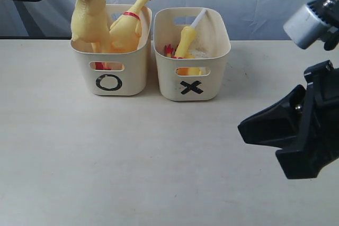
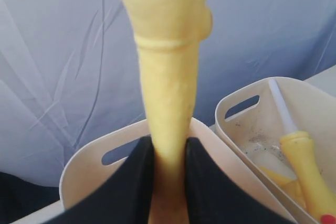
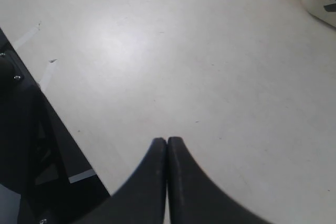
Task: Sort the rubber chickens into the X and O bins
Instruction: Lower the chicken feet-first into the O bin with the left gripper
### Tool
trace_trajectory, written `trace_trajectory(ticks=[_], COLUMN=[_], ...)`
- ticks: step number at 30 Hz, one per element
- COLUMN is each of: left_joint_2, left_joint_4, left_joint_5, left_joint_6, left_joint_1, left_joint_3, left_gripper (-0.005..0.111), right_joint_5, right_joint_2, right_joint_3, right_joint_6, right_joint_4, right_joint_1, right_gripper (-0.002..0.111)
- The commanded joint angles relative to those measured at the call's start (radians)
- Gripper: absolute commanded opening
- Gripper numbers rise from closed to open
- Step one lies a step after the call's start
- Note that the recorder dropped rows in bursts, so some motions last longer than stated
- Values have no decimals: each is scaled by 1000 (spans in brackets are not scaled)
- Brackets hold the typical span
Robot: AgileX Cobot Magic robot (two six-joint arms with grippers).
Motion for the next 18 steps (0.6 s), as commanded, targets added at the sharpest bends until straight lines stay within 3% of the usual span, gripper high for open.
trace_trajectory(ticks=[1,18], left_joint_2=[31,117], left_joint_4=[-10,-63], left_joint_5=[34,77], left_joint_6=[-37,-45], left_joint_1=[-19,-41], left_joint_3=[-14,-40], left_gripper=[0,0], right_joint_5=[-4,-4], right_joint_2=[-4,-4], right_joint_3=[5,5], right_joint_6=[-3,-3], right_joint_4=[4,4], right_joint_1=[-5,-5], right_gripper=[0,0])
